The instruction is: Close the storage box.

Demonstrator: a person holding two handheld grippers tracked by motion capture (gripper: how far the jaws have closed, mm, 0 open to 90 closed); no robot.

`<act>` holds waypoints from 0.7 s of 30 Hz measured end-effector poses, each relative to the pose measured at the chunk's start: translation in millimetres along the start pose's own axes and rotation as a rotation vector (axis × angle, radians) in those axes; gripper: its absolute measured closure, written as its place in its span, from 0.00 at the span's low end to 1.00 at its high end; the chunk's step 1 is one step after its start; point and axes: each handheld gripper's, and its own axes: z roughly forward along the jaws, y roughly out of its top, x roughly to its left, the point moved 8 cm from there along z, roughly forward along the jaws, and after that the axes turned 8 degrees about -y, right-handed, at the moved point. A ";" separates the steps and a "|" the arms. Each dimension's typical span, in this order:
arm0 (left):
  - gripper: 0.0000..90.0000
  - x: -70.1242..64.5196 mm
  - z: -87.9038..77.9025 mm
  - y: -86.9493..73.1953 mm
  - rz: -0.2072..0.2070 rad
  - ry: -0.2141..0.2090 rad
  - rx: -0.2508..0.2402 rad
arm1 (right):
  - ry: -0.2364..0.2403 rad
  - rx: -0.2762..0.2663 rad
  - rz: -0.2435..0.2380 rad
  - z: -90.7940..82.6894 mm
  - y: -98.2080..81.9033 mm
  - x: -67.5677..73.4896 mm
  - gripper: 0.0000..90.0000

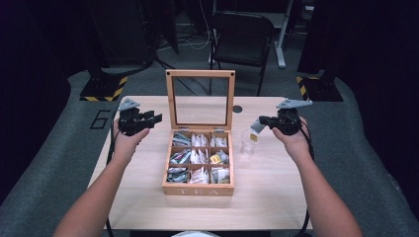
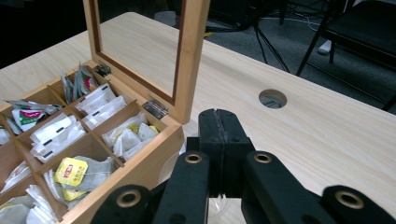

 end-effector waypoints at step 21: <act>0.61 0.2 0.7 -0.5 0.000 0.002 0.001 | -0.029 0.033 0.009 11.4 -10.1 -5.6 1.00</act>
